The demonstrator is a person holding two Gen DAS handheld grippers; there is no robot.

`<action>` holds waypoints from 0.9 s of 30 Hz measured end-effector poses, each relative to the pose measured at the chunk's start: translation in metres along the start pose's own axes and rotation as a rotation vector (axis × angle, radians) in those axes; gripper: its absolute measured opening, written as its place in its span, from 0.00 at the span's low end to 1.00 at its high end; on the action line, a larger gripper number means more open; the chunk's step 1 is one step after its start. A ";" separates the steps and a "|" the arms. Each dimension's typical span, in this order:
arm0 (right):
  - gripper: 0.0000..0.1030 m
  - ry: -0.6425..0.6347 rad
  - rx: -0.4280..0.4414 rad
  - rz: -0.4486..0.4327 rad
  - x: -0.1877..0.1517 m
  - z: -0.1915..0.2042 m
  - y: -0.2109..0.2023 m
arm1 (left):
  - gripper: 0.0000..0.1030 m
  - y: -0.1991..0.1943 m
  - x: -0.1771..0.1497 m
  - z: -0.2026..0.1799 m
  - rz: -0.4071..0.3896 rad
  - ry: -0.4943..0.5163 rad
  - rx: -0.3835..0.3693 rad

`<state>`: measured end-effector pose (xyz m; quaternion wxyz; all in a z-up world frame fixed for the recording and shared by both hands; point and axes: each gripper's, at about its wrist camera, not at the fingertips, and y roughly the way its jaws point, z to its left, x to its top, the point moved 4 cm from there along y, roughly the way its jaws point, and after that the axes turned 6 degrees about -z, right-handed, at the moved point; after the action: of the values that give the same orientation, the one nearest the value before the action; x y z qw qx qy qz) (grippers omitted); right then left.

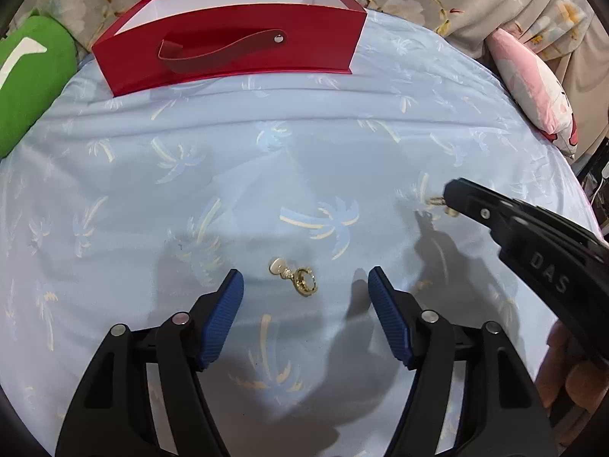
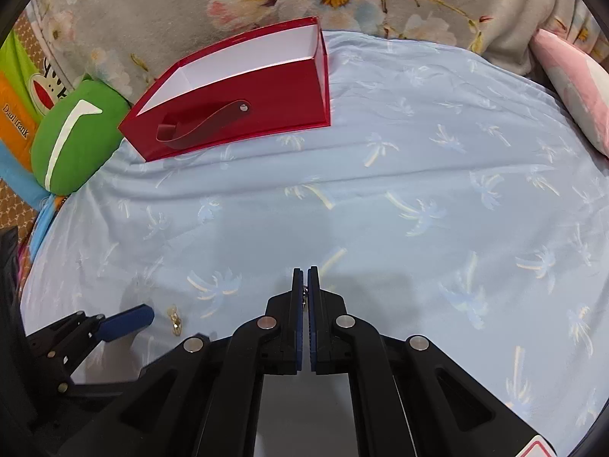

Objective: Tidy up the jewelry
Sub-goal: 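Grasp the last gold earring with the left tool while the right tool holds its earring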

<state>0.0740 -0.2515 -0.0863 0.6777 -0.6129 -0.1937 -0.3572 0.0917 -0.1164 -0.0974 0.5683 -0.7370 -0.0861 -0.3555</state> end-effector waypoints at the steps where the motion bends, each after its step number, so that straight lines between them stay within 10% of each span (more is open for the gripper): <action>1: 0.02 0.001 0.000 -0.001 -0.001 -0.002 -0.002 | 0.53 0.000 0.000 -0.001 -0.001 -0.001 -0.002; 9: 0.02 0.001 0.015 -0.012 -0.004 0.002 -0.014 | 0.07 -0.005 -0.001 0.002 0.025 -0.037 -0.063; 27: 0.02 -0.037 0.058 -0.083 0.017 0.025 -0.045 | 0.00 -0.061 0.026 0.046 -0.090 -0.104 -0.060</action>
<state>0.0570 -0.2311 -0.0386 0.6762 -0.5908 -0.2417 -0.3677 0.0981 -0.0619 -0.0383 0.5241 -0.7666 -0.1381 -0.3443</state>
